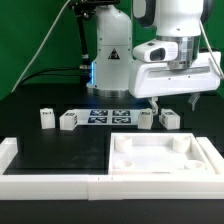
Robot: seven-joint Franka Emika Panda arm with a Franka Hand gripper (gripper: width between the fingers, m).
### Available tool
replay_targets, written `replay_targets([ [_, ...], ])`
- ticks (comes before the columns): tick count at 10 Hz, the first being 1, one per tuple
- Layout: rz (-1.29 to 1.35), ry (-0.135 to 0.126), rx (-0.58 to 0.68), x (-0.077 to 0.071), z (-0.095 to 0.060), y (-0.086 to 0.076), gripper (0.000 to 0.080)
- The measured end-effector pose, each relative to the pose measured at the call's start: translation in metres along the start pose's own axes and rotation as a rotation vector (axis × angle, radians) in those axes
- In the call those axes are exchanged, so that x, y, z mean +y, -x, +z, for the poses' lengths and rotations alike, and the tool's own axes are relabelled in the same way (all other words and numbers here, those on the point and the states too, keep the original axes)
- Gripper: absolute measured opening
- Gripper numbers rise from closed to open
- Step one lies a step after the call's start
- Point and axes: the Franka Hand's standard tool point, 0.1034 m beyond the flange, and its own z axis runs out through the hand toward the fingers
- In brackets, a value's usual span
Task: Assemble one leg
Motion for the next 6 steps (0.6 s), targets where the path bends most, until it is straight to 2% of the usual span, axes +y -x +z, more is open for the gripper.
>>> replay_targets([
  [3,0.0,0.002,-0.027,0.0004,0.0008,0.0021,0.0649],
  [4,-0.002,0.008,-0.136,0.0018,0.001,0.0092,0.0649],
  [6,-0.004,0.015,-0.312,0.0012,0.0018,0.0086,0.0649],
])
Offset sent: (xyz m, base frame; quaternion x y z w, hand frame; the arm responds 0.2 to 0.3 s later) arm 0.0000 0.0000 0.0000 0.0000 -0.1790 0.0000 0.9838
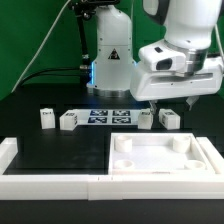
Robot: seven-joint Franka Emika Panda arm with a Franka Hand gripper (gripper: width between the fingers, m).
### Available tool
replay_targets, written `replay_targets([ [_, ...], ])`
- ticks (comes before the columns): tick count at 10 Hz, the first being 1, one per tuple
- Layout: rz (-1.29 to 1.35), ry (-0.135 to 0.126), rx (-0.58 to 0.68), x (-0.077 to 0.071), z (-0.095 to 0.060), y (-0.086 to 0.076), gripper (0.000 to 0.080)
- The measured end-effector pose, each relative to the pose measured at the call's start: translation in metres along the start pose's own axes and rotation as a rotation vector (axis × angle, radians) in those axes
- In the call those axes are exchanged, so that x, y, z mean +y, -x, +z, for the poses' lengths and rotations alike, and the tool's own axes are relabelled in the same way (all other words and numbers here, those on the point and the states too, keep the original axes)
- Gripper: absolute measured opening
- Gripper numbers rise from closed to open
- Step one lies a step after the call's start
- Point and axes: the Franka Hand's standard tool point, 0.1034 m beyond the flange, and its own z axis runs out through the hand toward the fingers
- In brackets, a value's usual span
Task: Assemble one leg
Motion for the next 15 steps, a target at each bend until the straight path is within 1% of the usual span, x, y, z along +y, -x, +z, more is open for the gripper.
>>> replay_targets([
  [1,-0.005,0.005,-0.12,-0.001,0.001,0.006,0.0649],
  [3,-0.012,0.008,-0.327,-0.004,0.002,0.008,0.0649],
  [4,-0.018,0.01,-0.404,-0.007,0.004,0.006,0.0649],
  [5,-0.023,0.013,-0.496,-0.009,0.005,0.012,0.0649],
  [7,-0.024,0.008,-0.624,-0.01,0.013,0.011,0.0649],
  [8,-0.023,0.007,-0.613,-0.012,0.017,0.009,0.0649],
  [9,-0.018,0.005,-0.622,-0.012,0.021,0.011,0.0649],
  [10,-0.013,-0.002,-0.638,-0.013,0.028,0.014,0.0649],
  [11,-0.01,-0.003,-0.652,-0.012,0.034,0.016,0.0649],
  [14,-0.011,-0.002,-0.667,-0.013,0.041,0.02,0.0649],
  [15,-0.008,0.006,-0.667,-0.016,0.041,0.02,0.0649],
])
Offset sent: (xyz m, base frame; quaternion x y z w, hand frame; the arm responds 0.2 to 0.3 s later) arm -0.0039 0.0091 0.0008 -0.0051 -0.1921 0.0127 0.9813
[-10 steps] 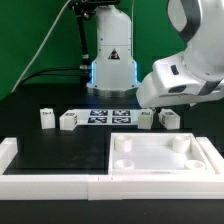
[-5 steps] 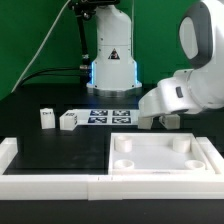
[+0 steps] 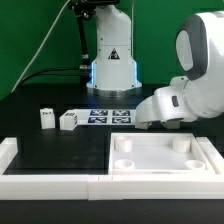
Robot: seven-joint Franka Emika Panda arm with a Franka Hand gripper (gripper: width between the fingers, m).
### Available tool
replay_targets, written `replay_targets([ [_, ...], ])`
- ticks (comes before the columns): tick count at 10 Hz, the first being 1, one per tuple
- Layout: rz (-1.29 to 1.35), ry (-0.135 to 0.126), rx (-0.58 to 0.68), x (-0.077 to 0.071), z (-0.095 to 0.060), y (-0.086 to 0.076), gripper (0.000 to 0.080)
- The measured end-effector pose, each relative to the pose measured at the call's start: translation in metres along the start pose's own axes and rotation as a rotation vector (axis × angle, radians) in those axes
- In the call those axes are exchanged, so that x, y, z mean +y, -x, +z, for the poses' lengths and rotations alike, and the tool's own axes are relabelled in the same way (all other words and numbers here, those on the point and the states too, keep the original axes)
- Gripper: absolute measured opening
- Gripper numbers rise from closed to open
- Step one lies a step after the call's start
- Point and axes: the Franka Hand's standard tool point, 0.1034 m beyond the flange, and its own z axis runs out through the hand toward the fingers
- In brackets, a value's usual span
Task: Assemble one leg
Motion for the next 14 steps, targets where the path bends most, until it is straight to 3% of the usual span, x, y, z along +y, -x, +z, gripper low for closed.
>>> replay_targets([
  [2,-0.003,0.001,-0.001,-0.001,0.0,0.0,0.0392],
  [3,-0.003,0.001,-0.001,-0.001,0.0,0.0,0.0392],
  [4,-0.003,0.001,-0.001,-0.001,0.0,0.0,0.0288],
  [10,-0.011,0.002,-0.012,0.0,-0.004,0.004,0.029],
  [13,-0.024,0.012,-0.018,0.007,-0.059,0.044,0.029],
  [14,-0.021,0.012,0.003,0.008,-0.067,0.047,0.029],
])
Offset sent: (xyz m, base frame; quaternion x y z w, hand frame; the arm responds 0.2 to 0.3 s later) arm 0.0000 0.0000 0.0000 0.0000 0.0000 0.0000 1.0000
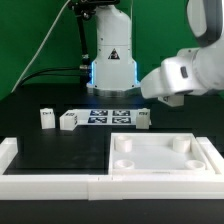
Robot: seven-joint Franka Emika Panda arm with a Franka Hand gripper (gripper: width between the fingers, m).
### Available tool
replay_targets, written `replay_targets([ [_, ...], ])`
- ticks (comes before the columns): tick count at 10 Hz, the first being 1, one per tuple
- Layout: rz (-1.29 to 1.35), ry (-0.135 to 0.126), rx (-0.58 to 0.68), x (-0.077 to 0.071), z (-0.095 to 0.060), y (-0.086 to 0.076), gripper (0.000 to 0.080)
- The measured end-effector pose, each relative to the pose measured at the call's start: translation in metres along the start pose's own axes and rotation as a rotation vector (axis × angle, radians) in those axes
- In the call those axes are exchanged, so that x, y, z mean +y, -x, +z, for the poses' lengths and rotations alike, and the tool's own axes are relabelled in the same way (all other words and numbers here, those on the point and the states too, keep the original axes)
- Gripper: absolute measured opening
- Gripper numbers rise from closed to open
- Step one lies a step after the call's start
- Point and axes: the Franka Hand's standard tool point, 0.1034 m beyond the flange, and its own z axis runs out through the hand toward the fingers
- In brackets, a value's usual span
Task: Assemble one leg
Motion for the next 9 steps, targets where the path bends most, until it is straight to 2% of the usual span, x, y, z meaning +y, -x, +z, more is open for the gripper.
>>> replay_targets([
  [2,0.001,0.0,0.059,0.0,-0.001,-0.008,0.029],
  [4,0.009,0.004,0.289,0.001,-0.011,-0.016,0.029],
  [5,0.012,0.008,0.387,0.002,-0.011,-0.014,0.029],
  [6,0.038,-0.001,0.461,0.002,-0.012,-0.014,0.029],
  [7,0.082,-0.014,0.563,0.006,-0.018,-0.009,0.029],
  [8,0.087,-0.014,0.611,0.009,-0.027,-0.001,0.029],
  [9,0.092,-0.032,0.716,0.014,-0.044,-0.004,0.029],
])
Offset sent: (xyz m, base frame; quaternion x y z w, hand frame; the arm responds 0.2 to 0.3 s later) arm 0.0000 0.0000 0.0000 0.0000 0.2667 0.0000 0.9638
